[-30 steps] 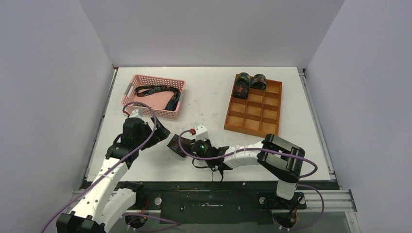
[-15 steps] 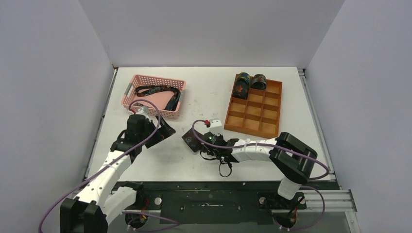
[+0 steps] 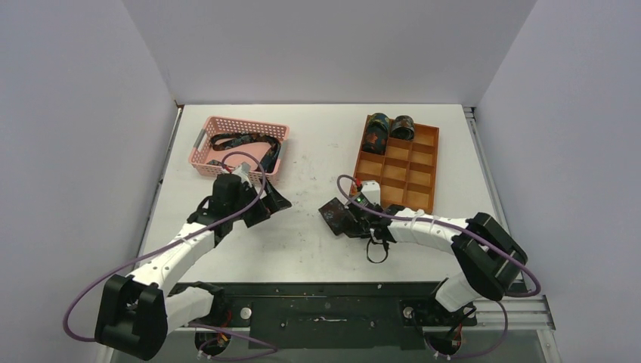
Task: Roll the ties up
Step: Roll the tie at the center of the board.
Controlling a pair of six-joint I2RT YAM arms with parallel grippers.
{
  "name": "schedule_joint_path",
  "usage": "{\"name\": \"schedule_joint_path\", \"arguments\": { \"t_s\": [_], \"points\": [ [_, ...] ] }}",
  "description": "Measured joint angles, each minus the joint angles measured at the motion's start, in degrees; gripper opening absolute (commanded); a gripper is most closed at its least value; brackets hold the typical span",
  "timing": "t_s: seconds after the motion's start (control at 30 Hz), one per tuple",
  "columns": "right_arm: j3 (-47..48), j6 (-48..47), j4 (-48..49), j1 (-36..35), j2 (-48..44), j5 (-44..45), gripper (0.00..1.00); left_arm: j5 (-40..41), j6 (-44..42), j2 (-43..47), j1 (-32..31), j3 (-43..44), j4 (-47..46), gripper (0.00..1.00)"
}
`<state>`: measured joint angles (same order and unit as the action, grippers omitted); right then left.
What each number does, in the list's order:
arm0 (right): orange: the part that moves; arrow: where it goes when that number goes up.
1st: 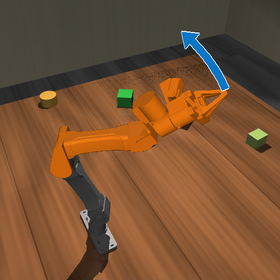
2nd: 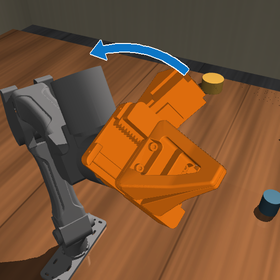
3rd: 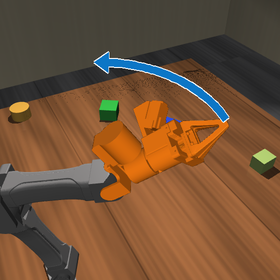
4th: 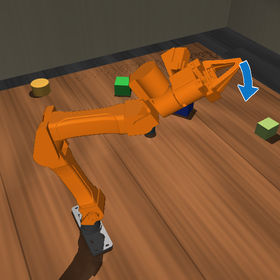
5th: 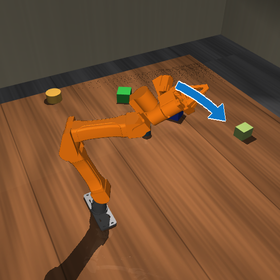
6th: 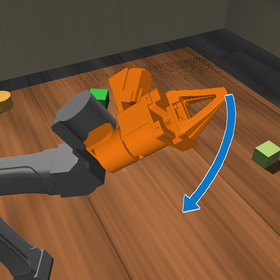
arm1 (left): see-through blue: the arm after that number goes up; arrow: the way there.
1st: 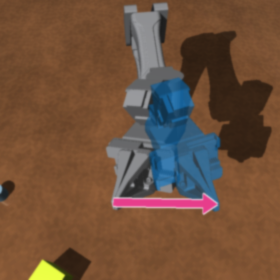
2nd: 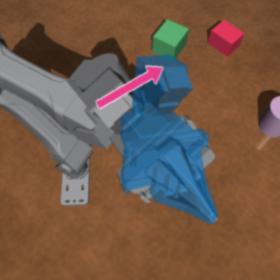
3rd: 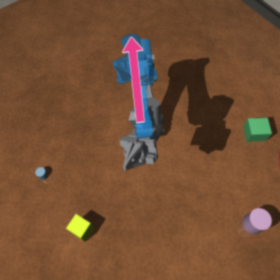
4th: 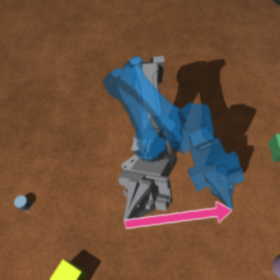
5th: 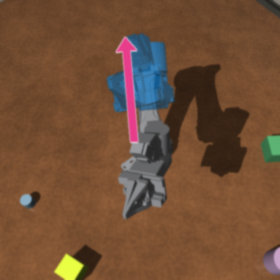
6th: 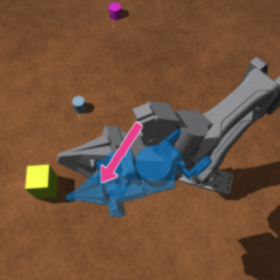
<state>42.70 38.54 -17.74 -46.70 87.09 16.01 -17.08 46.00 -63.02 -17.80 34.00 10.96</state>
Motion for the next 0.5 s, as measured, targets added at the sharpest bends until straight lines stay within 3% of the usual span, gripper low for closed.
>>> {"name": "schedule_joint_path", "arguments": {
  "t_s": [0.13,0.3,0.5],
  "points": [
    [-0.31,-1.88,-4.09,3.85,-1.68,-0.66,0.36,-0.11,0.92,-1.60,-2.05,0.00,-3.32,0.94],
    [-0.28,-3.52,-7.58,6.14,-3.39,-0.98,0.51,-0.07,2.08,-4.63,-4.22,0.00,-6.14,0.92],
    [3.58,-4.72,-11.50,6.16,-6.16,-1.27,0.54,0.96,3.15,-6.99,-7.69,0.00,-9.35,0.84]
  ]
}}
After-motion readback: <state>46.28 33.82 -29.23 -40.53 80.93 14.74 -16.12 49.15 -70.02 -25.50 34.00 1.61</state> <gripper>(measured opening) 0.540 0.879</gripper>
